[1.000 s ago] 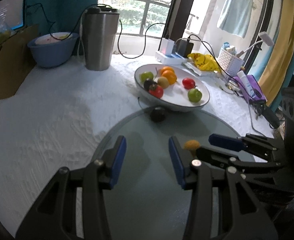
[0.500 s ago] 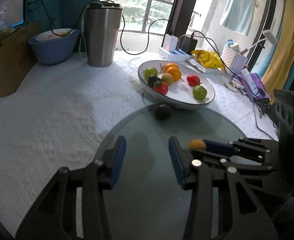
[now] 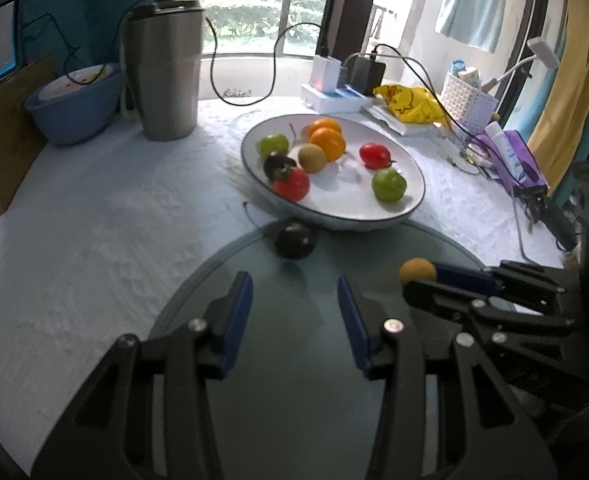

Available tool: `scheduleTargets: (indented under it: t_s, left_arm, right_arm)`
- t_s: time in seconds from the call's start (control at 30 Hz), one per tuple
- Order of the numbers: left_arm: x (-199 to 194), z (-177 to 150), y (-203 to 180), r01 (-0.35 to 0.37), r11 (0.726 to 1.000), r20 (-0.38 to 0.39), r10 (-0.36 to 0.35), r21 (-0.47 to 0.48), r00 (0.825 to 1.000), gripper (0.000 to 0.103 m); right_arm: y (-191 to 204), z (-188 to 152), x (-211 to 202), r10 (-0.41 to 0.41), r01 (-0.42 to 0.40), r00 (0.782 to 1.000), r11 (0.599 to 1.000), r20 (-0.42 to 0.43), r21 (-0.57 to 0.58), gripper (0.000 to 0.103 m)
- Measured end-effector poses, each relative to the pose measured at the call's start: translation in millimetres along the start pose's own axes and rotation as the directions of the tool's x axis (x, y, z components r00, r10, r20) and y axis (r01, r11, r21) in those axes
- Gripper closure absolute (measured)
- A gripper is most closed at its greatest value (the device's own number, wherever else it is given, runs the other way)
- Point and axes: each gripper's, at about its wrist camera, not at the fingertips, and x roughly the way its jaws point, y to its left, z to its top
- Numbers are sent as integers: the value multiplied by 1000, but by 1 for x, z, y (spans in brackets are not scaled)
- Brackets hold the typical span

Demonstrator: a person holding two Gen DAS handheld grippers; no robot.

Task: Organize fruits
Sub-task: 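Grasp the small yellow fruit with the right gripper while the left gripper approaches a dark plum, then grasp the dark plum with the left gripper while the right gripper lifts its fruit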

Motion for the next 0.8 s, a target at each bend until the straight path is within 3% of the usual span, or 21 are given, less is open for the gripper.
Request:
scheduleTargets:
  t_s: [0.43, 0.6, 0.8]
  left_arm:
    - [37, 20, -12, -82, 997, -33, 83, 10, 996, 58]
    - [43, 23, -13, -101, 995, -41, 102, 21, 994, 72]
    - [39, 22, -10, -84, 996, -35, 84, 10, 996, 72]
  right_arm:
    - [-41, 5, -4, 5, -6, 1000, 998, 20, 58, 77]
    - [-46, 7, -3, 10, -12, 1000, 998, 23, 63, 77]
    - [-45, 7, -3, 5, -6, 1000, 998, 26, 57, 77]
